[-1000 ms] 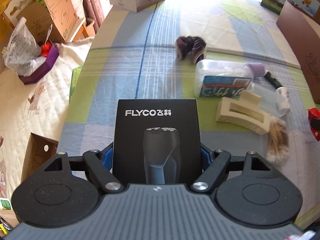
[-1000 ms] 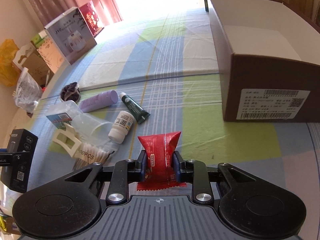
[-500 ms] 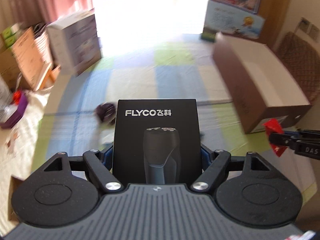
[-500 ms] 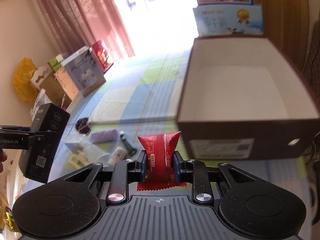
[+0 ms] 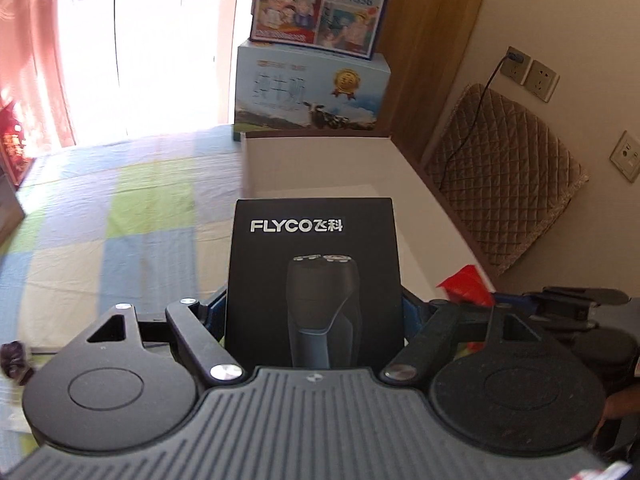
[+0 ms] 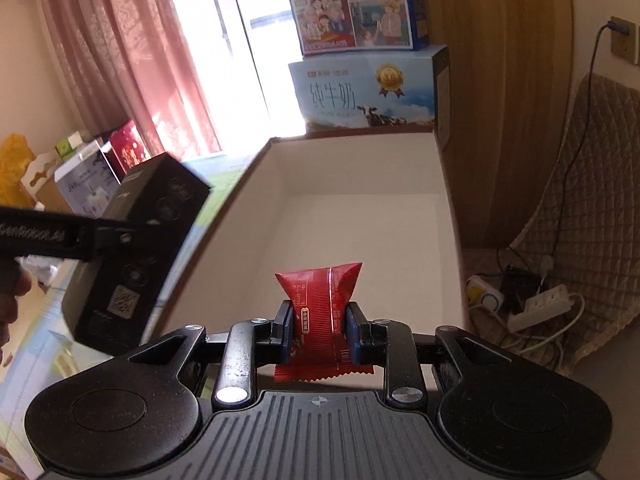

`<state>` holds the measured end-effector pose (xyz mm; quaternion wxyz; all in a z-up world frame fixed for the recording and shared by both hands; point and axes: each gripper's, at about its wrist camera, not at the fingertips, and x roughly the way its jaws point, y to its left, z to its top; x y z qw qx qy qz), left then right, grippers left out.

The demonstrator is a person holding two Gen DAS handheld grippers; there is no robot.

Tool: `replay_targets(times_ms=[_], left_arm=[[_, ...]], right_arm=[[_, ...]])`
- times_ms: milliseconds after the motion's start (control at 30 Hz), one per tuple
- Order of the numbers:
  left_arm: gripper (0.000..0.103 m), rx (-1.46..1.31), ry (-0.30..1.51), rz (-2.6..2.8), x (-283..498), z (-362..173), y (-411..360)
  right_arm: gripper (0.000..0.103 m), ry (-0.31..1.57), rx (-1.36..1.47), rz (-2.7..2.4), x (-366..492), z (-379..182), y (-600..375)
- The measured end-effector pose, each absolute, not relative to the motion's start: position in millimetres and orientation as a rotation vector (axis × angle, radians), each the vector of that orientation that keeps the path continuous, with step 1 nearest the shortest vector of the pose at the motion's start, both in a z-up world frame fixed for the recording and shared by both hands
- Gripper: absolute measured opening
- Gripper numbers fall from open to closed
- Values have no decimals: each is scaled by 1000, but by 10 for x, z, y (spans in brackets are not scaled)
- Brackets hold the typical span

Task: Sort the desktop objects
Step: 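Carry both items into the brown box and open both tools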

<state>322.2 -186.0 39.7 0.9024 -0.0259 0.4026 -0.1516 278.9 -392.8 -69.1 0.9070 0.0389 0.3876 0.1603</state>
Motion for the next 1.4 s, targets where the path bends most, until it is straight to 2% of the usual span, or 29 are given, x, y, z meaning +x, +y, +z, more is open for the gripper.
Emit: replay_targets(times_ms=[267,500,733,1033,1400], left_arm=[[76,-39,937,-273,3908,73,-2461],[76,16,1047,-221,4161,-370,-2641],[76,124,1080,-195,4217,-603,-2812],[77,128,1144,-222,4270,-747,-2796],[78,153,1074,-221,4268,-520,-2739]], right_arm=[[24,888,6,329,3189,-987,-4014],[24,940,-134,351,3331,-1199,-3938],[24,970,-248,396,3394,-1319,-3863],[24,1005,-276,454,3467,-1383,-3874],[24,1016,-268,469,3596,-1426,-3862]])
